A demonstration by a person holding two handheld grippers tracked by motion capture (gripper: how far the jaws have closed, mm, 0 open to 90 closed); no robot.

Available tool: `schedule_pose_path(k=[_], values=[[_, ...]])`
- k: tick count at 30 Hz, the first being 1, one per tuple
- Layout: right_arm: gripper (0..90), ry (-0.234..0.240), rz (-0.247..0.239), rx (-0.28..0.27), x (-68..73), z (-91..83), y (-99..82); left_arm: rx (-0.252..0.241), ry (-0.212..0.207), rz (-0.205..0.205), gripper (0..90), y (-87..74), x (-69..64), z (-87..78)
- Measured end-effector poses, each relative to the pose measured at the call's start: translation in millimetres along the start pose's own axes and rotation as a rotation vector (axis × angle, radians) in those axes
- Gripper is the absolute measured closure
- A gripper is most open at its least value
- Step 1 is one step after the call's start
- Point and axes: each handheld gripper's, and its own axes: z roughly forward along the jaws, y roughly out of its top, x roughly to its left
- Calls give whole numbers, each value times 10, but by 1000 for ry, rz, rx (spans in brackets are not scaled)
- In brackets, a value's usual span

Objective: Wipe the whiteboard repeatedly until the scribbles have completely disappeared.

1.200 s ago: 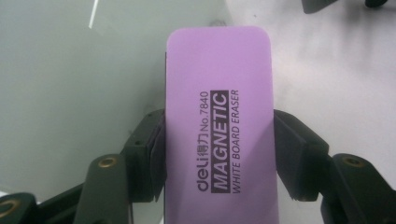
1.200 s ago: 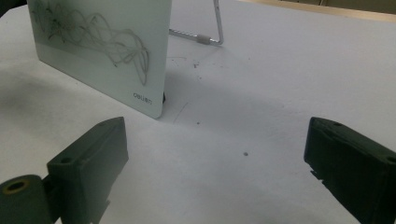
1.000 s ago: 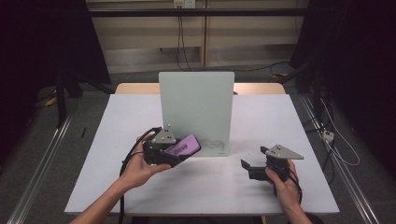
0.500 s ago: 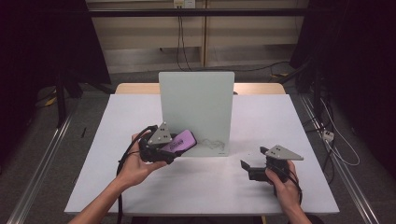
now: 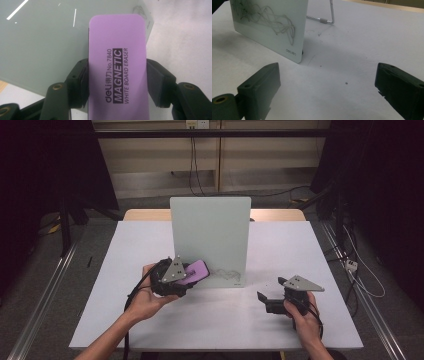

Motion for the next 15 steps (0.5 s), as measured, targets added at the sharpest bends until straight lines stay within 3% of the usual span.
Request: schedule_pose_path(k=[4,15], values=[[64,-3,8,-2,-5,-6,-3,-13,1,-11,407,-30,26,17],[64,-1,2,1,-4,-3,-2,12,-12,-32,407,-91,94,46]])
